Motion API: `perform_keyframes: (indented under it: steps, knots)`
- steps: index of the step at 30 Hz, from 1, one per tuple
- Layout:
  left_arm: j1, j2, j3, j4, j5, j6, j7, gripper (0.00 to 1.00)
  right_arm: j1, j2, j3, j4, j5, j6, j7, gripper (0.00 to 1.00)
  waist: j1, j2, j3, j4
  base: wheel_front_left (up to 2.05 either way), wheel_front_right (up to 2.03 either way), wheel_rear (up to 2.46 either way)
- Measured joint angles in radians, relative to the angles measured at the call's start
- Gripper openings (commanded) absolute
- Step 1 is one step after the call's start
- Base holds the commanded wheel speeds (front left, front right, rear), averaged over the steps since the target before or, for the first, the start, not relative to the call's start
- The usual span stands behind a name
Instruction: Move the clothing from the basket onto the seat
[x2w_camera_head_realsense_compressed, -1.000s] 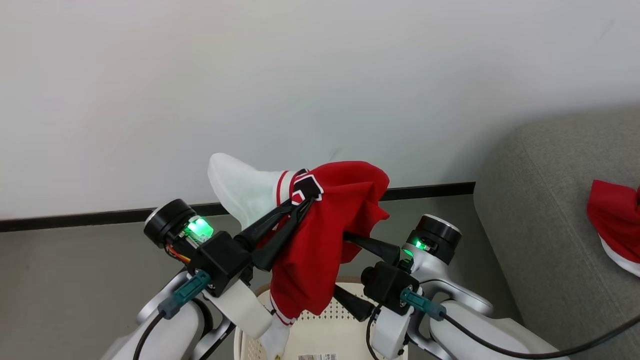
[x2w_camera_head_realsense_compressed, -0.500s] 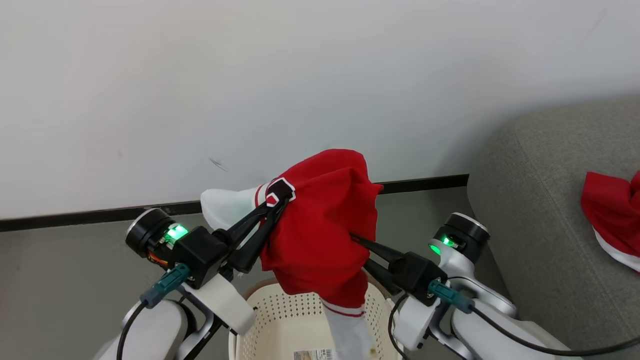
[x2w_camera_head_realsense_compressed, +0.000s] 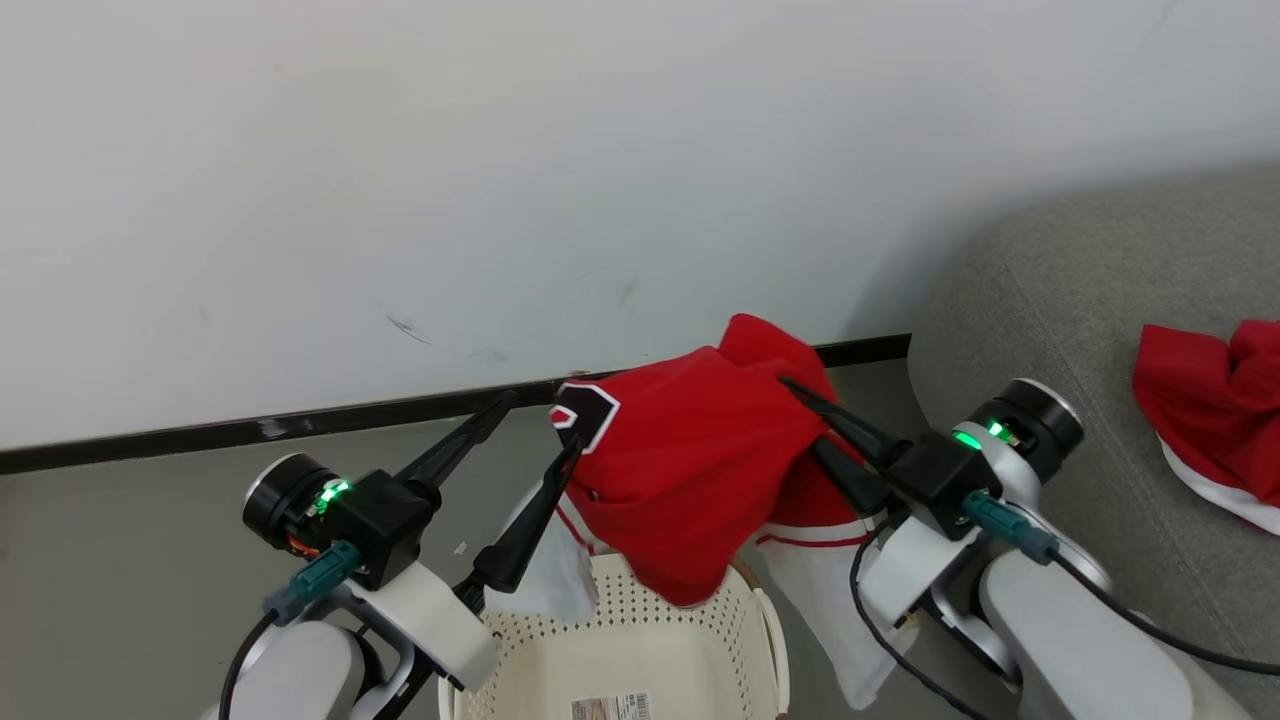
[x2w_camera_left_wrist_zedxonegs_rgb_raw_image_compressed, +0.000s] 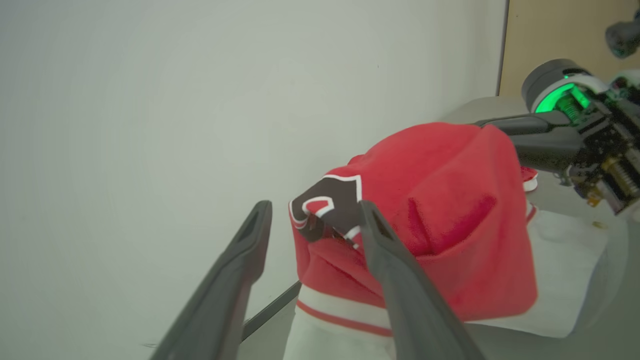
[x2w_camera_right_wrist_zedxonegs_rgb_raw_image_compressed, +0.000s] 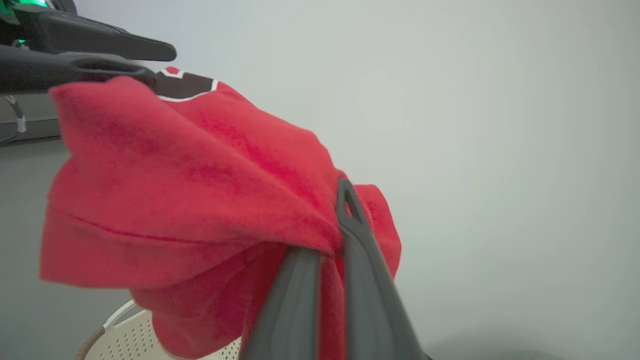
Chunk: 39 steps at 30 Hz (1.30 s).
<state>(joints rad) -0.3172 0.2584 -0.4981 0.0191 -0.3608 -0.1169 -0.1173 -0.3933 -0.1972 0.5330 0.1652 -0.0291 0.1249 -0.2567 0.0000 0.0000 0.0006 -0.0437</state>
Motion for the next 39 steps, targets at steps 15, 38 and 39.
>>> perform_keyframes:
  steps: [15, 38, 39]
  knots:
    - [0.022, -0.004, -0.054, 0.004, -0.028, -0.002, -0.029, 1.00, 0.058, -0.058, -0.229, -0.063, 0.000, 0.000, 0.000, 0.00, 0.0000, 0.0000, -0.004, -0.041, 0.00, 0.00, 0.00]
    - [0.042, -0.057, -0.260, 0.000, -0.091, -0.009, -0.073, 1.00, 0.245, -0.097, -0.443, -0.157, -0.024, 0.000, 0.000, 0.00, 0.0000, 0.0000, -0.026, -0.166, 0.00, 0.00, 0.00]
    - [0.042, -0.060, -0.266, 0.000, -0.095, -0.009, -0.074, 1.00, 0.252, -0.098, -0.452, -0.159, -0.024, 0.000, 0.000, 0.00, 0.0000, 0.0000, -0.027, -0.173, 0.00, 0.00, 0.00]
